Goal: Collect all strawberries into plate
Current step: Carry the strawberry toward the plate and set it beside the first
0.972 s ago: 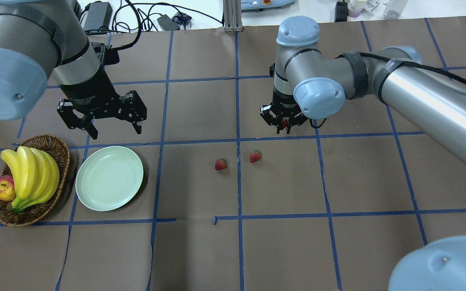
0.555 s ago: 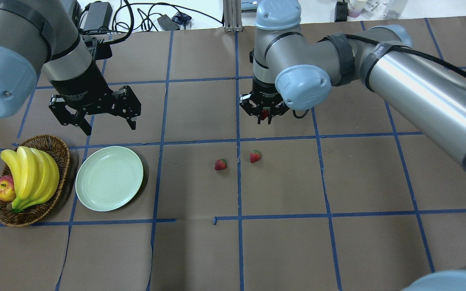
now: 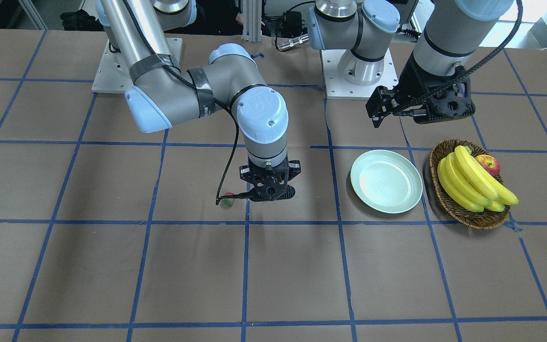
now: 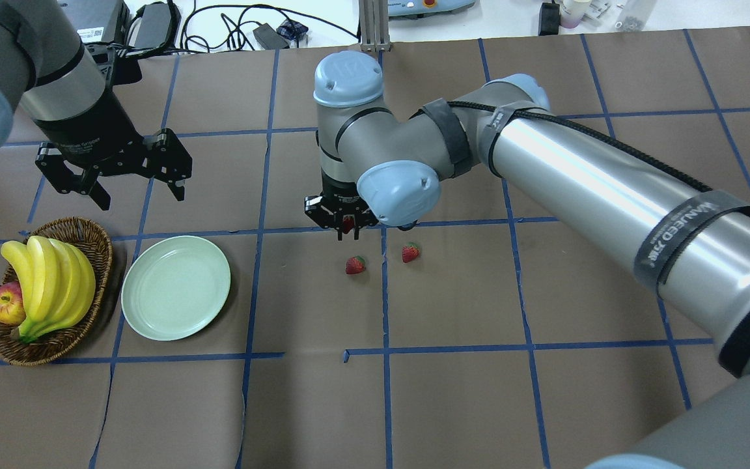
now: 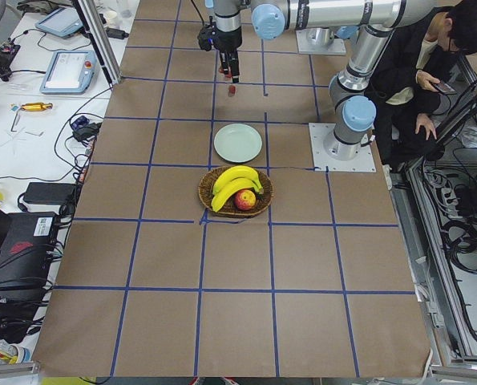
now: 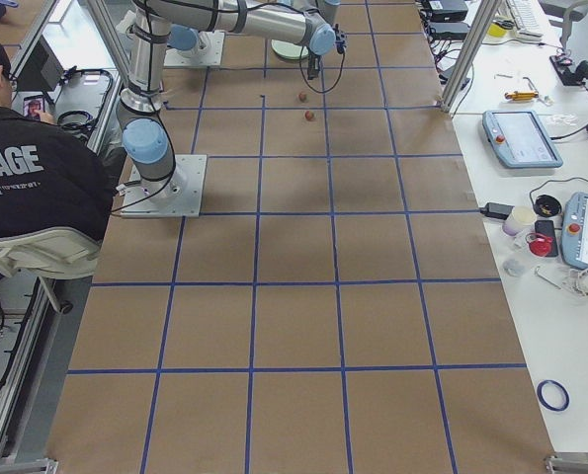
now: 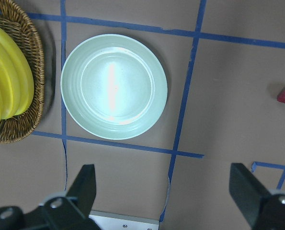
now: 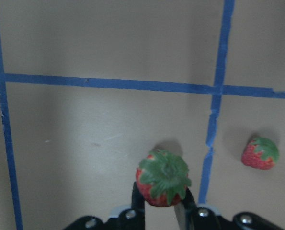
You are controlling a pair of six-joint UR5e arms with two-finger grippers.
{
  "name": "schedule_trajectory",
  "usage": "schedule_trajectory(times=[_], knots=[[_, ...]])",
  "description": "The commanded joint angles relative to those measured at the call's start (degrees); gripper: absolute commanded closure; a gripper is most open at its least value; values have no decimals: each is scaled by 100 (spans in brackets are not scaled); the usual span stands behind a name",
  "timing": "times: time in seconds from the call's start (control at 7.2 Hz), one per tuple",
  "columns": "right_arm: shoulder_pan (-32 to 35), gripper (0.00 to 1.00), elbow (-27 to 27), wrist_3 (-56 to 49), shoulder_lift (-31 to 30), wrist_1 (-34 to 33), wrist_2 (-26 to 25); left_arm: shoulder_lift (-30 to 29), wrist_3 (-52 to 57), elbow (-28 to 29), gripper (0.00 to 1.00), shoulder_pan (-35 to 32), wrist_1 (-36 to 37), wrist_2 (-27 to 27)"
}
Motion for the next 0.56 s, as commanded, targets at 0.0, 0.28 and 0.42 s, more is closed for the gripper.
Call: schedule_trajectory(times=[0.0, 0.28, 0.42], knots=[[186, 100, 0, 136, 309, -311, 216, 8, 9, -39, 0, 19, 0, 3], [343, 100, 8, 233, 476, -391, 446, 8, 9, -57, 0, -7, 0, 3], [388, 99, 26, 233, 494, -391, 446, 8, 9, -57, 0, 1, 0, 3]])
